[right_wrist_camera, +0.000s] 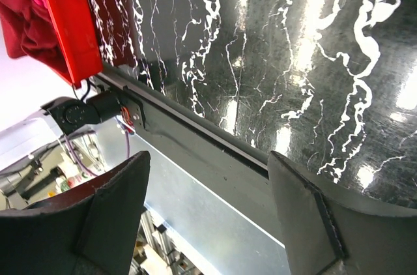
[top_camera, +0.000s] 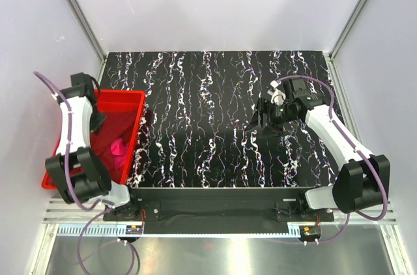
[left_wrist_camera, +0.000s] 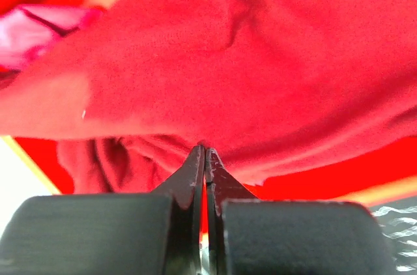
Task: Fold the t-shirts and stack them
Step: Grab the tshirt from the pile
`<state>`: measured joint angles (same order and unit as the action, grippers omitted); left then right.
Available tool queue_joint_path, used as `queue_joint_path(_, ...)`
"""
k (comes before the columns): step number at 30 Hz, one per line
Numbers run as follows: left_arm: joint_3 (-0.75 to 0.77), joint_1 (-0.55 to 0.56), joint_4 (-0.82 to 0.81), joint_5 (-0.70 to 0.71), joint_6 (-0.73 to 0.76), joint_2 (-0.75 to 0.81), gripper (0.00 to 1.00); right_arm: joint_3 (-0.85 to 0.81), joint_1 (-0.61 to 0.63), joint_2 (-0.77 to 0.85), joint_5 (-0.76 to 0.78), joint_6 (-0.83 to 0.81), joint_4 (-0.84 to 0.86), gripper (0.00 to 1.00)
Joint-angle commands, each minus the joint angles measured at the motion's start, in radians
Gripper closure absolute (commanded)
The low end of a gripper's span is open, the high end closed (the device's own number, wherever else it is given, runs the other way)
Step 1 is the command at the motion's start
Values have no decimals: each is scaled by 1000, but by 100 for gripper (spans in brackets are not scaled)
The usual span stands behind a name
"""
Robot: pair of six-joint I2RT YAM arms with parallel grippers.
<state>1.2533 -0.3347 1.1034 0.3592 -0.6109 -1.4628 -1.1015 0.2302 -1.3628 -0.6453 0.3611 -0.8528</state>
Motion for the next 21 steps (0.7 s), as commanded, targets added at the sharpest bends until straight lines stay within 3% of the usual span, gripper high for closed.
queue_joint_path(1, 145, 5, 70, 49, -46, 136, 100, -50, 30, -9, -5, -21, 4, 20)
queue_joint_path(4, 225, 31, 116, 43, -73, 189, 100, -49, 40, -13, -8, -19, 11, 20)
queue_joint_path(8, 478, 108, 116, -11, -79, 235, 100, -52, 64, -21, -10, -19, 15, 20)
queue_joint_path(11, 647, 227, 53, -14, -79, 246, 100, -60, 77, -33, -4, -21, 11, 21)
queue_joint_path(13, 869, 348, -18, -38, -75, 223, 100, -80, 87, -45, 4, -22, -2, 21)
queue_joint_path(14, 870, 349, -19, -60, -78, 213, 100, -80, 87, -45, 7, -25, -5, 20)
queue_joint_path(15, 970, 383, -57, -90, -85, 200, 100, -84, 89, -47, 10, -25, -5, 20)
queue_joint_path(17, 1043, 410, -91, -208, -113, 159, 100, -87, 89, -50, 16, -24, -6, 20)
queue_joint_path(21, 1062, 570, -186, -284, -122, 148, 100, -86, 87, -45, 39, -27, -11, 20)
